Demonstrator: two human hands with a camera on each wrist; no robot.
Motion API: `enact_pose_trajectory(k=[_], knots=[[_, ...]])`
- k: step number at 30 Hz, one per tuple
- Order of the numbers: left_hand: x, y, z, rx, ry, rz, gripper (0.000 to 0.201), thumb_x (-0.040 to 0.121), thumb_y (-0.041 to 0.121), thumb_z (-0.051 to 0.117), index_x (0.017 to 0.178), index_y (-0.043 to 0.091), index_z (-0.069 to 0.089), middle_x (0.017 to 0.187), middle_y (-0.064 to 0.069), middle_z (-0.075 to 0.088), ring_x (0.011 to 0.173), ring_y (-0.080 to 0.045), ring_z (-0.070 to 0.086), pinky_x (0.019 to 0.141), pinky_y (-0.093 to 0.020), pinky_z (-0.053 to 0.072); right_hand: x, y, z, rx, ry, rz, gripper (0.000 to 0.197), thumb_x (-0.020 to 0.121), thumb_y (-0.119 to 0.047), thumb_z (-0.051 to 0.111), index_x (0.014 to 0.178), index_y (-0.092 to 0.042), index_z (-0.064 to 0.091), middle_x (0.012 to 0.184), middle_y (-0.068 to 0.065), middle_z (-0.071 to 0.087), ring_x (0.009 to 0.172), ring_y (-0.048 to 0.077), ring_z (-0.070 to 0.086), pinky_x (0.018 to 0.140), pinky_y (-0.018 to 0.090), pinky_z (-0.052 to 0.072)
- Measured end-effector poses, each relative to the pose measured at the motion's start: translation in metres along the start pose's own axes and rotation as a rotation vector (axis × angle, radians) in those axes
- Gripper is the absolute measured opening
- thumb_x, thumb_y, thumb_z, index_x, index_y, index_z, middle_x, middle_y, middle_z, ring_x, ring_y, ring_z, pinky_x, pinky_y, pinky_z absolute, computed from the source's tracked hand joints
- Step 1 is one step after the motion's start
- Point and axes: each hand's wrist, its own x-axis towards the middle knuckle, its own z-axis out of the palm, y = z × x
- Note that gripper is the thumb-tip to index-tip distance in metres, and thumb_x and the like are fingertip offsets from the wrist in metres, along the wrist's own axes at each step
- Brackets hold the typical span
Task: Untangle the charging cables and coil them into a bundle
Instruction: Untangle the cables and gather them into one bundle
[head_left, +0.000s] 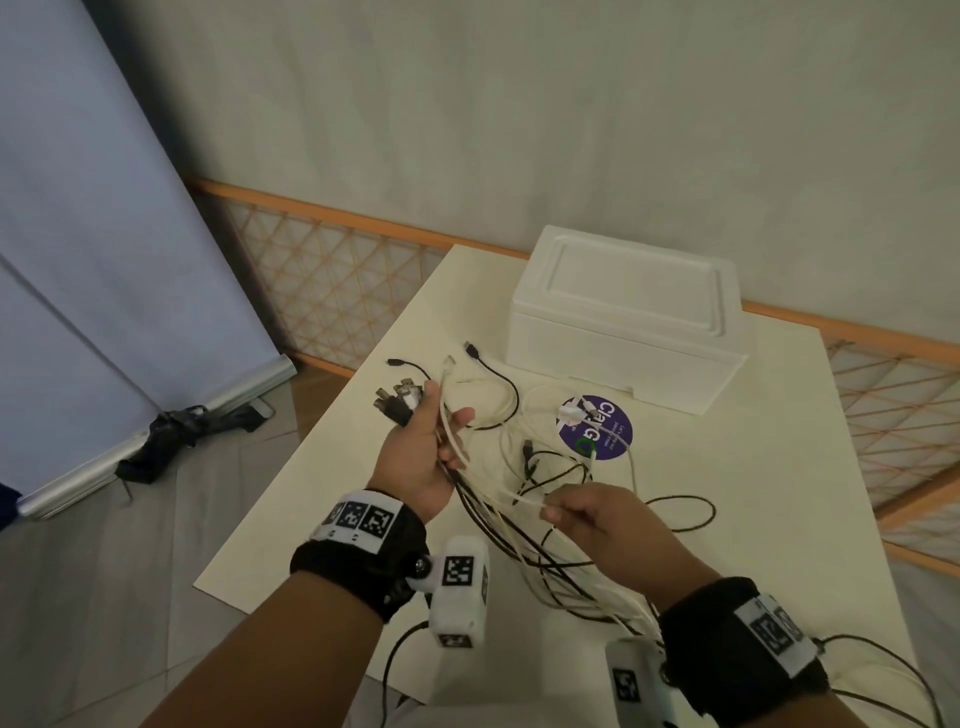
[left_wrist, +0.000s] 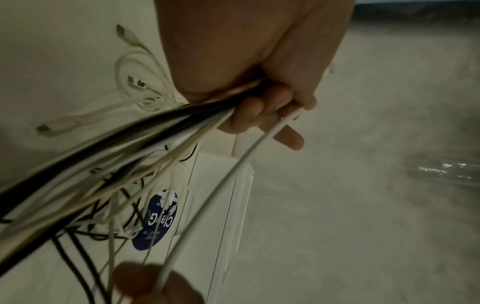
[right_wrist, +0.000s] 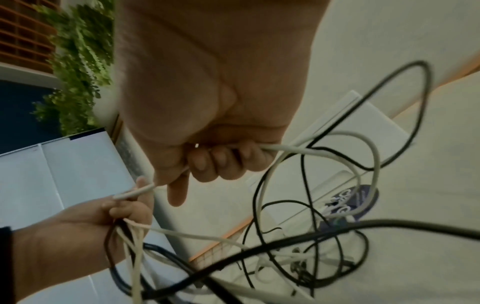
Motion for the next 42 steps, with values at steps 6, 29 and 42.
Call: enact_pose_trajectory(k=[6,29,42], knots=[[-0.020,-0.014,-0.003,0.059,-0.266,-0.009,0.019,0.074,0.034,0.064,0.070,0.016,0.057,0.056,0.002,0.047,0.037,-0.005,0.027,0.040,-0.018,0.026,0.031,-0.022,-0.002,-0.051,0.024,-0.070,0.019,0.095,-0.042,0.049,0.084,-0.033,0.061,0.073,-0.014,0.058,0.073,0.001,0.054,0.066,0.020,0.042],[-0.003,0.045,-0.003,0.531,-0.373,0.057,0.017,0.086,0.016,0.067,0.097,0.005,0.062,0.073,-0.008,0.068,0.038,-0.010,0.031,0.040,-0.021,0.023,0.113,-0.121,-0.043,0.359,0.366,0.083,0.006,0.083,-0.020,0.070,0.082,-0.019,0.064,0.064,-0.007,0.064,0.056,0.005,0.062,0.059,0.023,0.053],[0.017,0.092,-0.013,0.186,-0.480,0.046,0.025,0.084,0.026,0.057,0.102,0.010,0.064,0.105,-0.004,0.073,0.031,-0.002,0.024,0.040,-0.017,0.023,0.109,-0.094,-0.016,-0.138,0.105,0.221,0.012,0.091,-0.016,0.056,0.097,-0.015,0.067,0.090,0.000,0.068,0.085,0.014,0.063,0.077,0.023,0.044]])
